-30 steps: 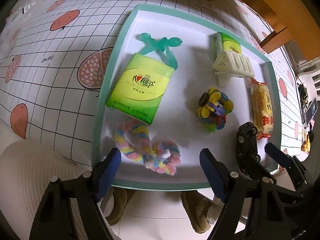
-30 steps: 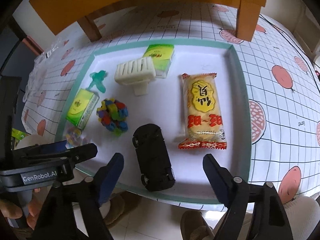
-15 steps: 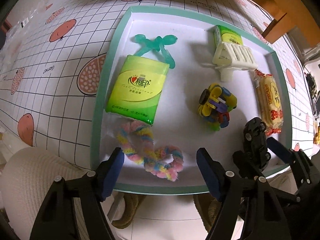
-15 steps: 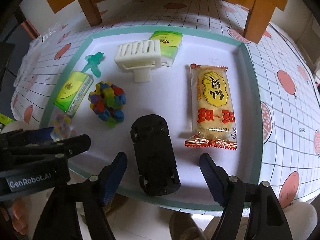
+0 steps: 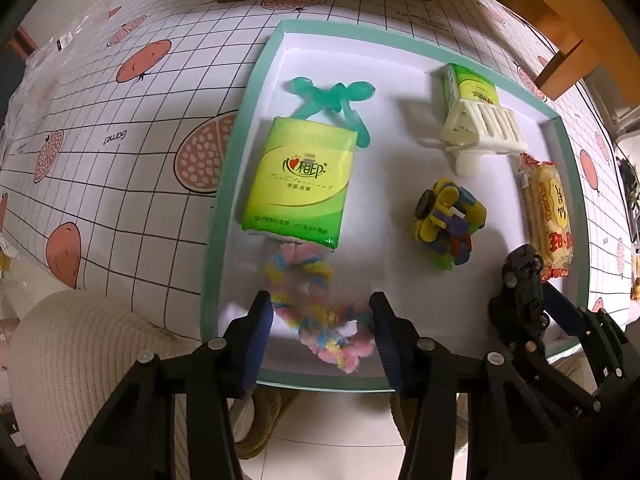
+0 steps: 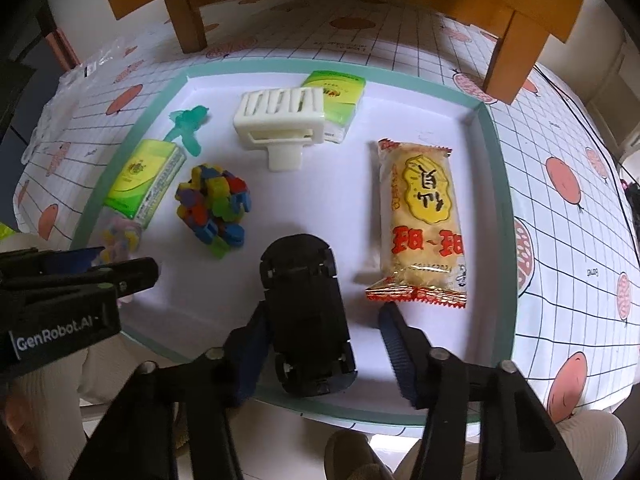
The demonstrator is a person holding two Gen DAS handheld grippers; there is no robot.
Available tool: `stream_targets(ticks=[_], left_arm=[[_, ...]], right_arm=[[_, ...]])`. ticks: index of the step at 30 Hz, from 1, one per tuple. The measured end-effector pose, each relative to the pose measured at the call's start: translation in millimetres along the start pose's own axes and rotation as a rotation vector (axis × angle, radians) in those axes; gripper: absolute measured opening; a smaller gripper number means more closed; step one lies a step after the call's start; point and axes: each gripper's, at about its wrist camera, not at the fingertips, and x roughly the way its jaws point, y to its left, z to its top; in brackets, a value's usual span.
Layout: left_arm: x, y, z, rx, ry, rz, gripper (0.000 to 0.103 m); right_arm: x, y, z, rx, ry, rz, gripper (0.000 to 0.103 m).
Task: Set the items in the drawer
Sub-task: 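Grasp the rainbow fuzzy toy with the left tool while the right tool grasps the black toy car, then lift the fuzzy toy with the left tool while the right tool lifts the toy car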
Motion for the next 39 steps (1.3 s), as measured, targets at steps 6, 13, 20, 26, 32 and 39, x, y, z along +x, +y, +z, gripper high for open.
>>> stream_targets(ticks=[6, 13, 20, 26, 32, 39], left_arm=[[-3.8, 7.0, -2.0, -0.009, -0.005, -0.026, 0.047], [-8.4, 16.2, -3.3, -0.023, -0.008, -0.079, 0.042], [-8.5, 17.9, -5.6, -0.022, -0.009, -0.129, 0.036], [-14.3, 14.7, -8.2, -0.031, -0.037, -0.185, 0.031], [-22.7, 11.3, -3.4, -0.022, -0.093, -0.228, 0.031], [-39.4, 9.2, -1.8, 0.009, -0.169, -0.248, 0.031]], right_arm=[[-1.1, -8.0, -0.3, 0.026, -0.009, 0.006, 0.035], [-1.7, -12.3, 0.2, 0.047, -0.013, 0.034, 0.035], [-1.5, -23.5, 1.0, 0.094, -0.015, 0.062, 0.035], [-1.2, -32.5, 1.3, 0.130, -0.019, 0.068, 0.035], [-4.8, -43.8, 2.1, 0.174, -0.037, 0.092, 0.035], [-22.8, -49.2, 8.1, 0.200, -0.092, 0.123, 0.035]])
